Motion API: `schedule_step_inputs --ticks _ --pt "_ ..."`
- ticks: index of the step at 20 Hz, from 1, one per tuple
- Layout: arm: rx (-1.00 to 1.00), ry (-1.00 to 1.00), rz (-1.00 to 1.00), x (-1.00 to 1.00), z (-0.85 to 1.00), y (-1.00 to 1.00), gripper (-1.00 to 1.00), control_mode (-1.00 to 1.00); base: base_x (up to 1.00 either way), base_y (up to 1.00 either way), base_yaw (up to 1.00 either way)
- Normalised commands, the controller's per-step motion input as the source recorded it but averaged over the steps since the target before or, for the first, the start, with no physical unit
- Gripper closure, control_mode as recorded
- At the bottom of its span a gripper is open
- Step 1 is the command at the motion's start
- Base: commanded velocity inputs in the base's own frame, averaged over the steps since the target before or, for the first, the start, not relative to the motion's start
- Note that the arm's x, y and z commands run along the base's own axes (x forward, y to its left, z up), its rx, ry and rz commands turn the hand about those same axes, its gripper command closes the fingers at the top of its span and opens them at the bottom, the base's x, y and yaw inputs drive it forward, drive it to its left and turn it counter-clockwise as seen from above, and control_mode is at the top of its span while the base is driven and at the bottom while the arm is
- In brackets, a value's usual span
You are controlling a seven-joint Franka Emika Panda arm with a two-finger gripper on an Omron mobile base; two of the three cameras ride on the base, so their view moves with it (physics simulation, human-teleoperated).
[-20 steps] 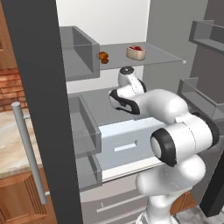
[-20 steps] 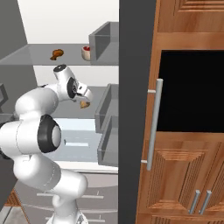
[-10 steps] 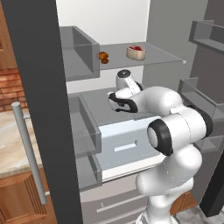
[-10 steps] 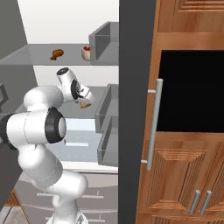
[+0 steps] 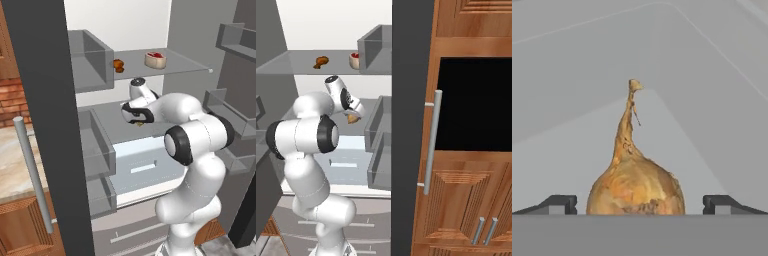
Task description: Gather the onion and eggplant from the fridge and place them on a tray on the dining counter. Then gather the chicken drumstick and steak from the fridge and place them on the other tray.
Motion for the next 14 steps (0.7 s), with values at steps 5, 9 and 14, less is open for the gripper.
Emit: schedule_step_inputs --ticks 5,9,14 --pt "0.02 0.01 -0.03 0.0 -0.16 -0.01 -1.0 -1.0 0.0 0.0 0.0" --pt "0.02 0.0 -0.02 0.0 -0.18 -0.03 -1.0 -1.0 0.0 0.0 0.0" --pt "0.0 0.0 -0.03 0.0 -0.24 0.0 1.0 -1.0 0.0 0.0 0.0"
